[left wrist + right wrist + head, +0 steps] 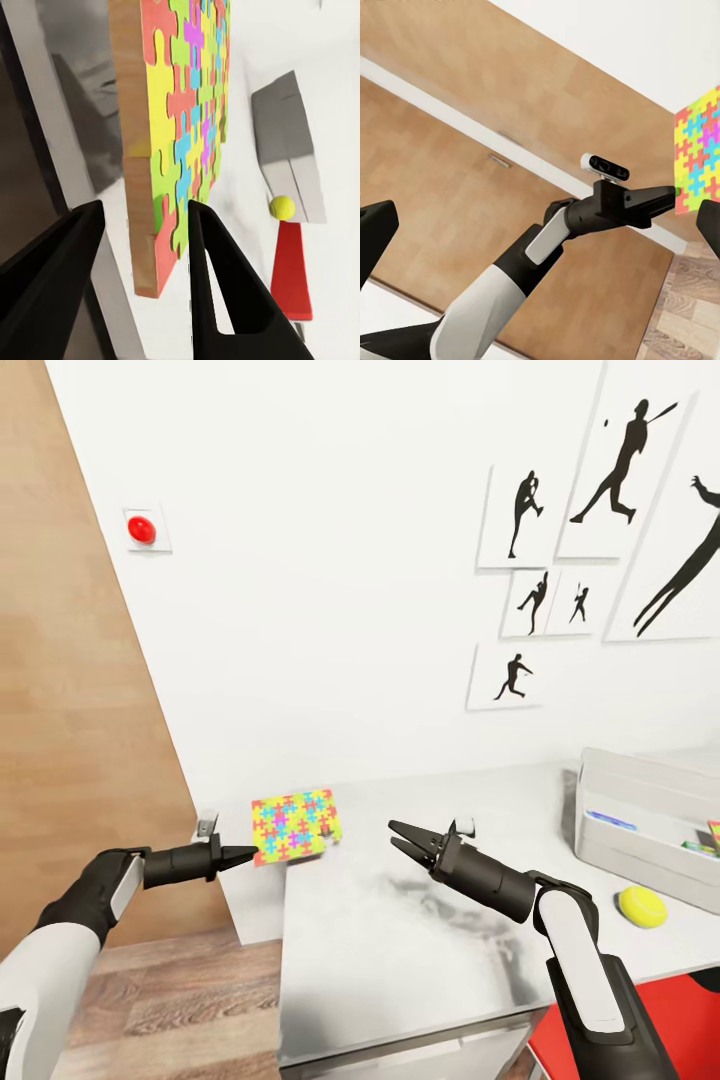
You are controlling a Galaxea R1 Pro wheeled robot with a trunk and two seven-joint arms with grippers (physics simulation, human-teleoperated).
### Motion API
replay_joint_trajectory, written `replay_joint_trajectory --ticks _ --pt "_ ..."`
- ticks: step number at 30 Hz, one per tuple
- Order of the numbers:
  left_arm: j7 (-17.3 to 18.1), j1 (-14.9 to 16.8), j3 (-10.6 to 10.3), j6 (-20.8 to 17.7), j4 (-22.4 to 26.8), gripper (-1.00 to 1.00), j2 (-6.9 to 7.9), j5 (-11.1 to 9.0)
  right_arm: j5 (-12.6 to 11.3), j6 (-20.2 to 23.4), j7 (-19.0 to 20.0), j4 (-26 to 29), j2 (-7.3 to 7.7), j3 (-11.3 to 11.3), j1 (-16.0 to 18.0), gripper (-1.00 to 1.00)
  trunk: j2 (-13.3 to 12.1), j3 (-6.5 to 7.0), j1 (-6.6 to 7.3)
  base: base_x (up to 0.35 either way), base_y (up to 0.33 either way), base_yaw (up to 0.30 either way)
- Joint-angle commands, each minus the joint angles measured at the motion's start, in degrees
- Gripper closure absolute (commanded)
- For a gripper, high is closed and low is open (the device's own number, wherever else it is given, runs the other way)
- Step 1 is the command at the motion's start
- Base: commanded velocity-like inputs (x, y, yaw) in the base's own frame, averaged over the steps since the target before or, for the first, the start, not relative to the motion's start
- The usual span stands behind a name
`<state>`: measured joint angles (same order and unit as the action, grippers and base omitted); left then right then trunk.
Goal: Put all the toys in the child's room - the three board games (two on the bed and one on the table), the two jigsaw puzzles on the table, and the tennis ball on the table - inside the toy box on the table in the child's room.
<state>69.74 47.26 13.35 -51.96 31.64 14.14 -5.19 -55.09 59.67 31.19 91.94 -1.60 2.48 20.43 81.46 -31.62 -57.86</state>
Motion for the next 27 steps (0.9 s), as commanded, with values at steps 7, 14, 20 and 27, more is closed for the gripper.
replay_joint_trajectory --ticks 7,14,20,27 --pt "7.24 0.03 -0.09 -1.14 0.19 1.0 0.5 0.1 0.48 0.33 0.4 0.0 -0.07 0.16 0.05 -1.0 -1.99 0.85 1.11 0.0 0.0 0.0" --pt "14.56 -0.03 -0.83 -3.71 0.38 1.0 2.23 0.62 0.53 0.33 0.37 0.0 -0.01 0.43 0.05 -1.0 -4.8 2.1 2.64 0.0 0.0 0.0" --pt "15.06 -0.06 -0.93 -5.28 0.51 1.0 3.03 0.7 0.59 0.33 0.38 -0.07 0.03 0.72 0.05 -1.0 -7.2 3.18 3.96 -0.056 0.0 0.0" --pt "15.16 -0.06 -0.97 -6.42 0.51 1.0 3.1 0.69 0.6 0.33 0.47 -0.15 0.08 0.77 0.05 -1.0 -10.01 4.44 5.5 -0.153 0.0 0.0"
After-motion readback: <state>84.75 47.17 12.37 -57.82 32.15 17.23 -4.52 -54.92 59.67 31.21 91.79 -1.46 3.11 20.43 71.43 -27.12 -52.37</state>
